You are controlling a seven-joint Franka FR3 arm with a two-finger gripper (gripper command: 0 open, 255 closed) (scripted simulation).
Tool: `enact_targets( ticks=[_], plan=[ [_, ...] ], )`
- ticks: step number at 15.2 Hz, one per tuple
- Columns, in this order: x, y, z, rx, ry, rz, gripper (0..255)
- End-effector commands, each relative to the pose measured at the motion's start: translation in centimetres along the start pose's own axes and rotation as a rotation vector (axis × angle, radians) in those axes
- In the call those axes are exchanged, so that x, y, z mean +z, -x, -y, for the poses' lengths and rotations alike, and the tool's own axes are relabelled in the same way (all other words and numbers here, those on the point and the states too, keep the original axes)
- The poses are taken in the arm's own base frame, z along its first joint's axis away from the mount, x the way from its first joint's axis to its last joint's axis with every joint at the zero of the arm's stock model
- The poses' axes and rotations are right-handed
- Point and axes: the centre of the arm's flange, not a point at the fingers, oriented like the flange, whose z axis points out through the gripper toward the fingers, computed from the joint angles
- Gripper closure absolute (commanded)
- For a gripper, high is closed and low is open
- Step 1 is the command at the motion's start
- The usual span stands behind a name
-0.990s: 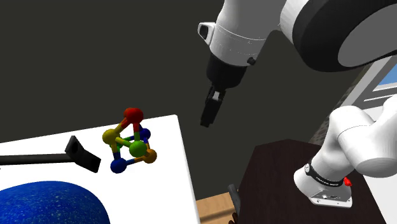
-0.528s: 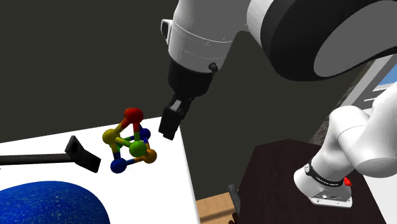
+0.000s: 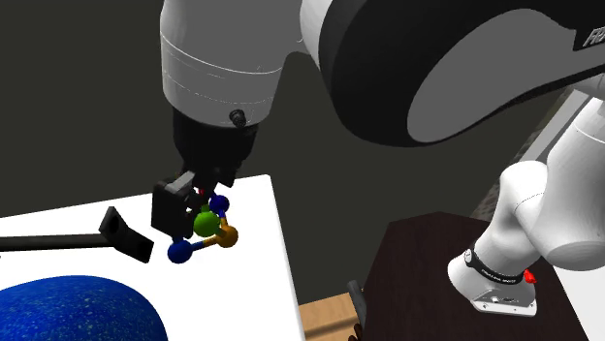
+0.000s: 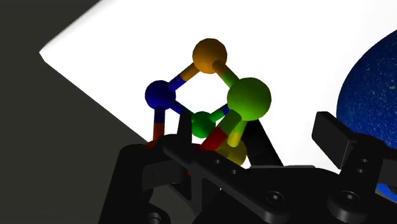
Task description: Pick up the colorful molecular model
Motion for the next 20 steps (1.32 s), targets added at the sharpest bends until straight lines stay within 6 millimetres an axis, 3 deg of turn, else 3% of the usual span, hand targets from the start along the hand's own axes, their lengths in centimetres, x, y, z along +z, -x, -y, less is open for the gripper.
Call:
enact_targets(
  ticks=[1,6,8,9,18,20],
  plan=[
    [0.7,0.1,0.2,0.002,-0.002,-0.003,0],
    [3.5,1.1,0.0,0.002,-0.002,-0.003,0],
    [3.5,1.1,0.0,0.002,-0.002,-0.003,0],
    [3.5,1.1,0.0,0.002,-0.002,-0.003,255],
    [3.5,1.1,0.0,0.002,-0.002,-0.003,255],
    [2.5,0.8,0.1,0.002,-0.002,-0.003,255]
  ],
)
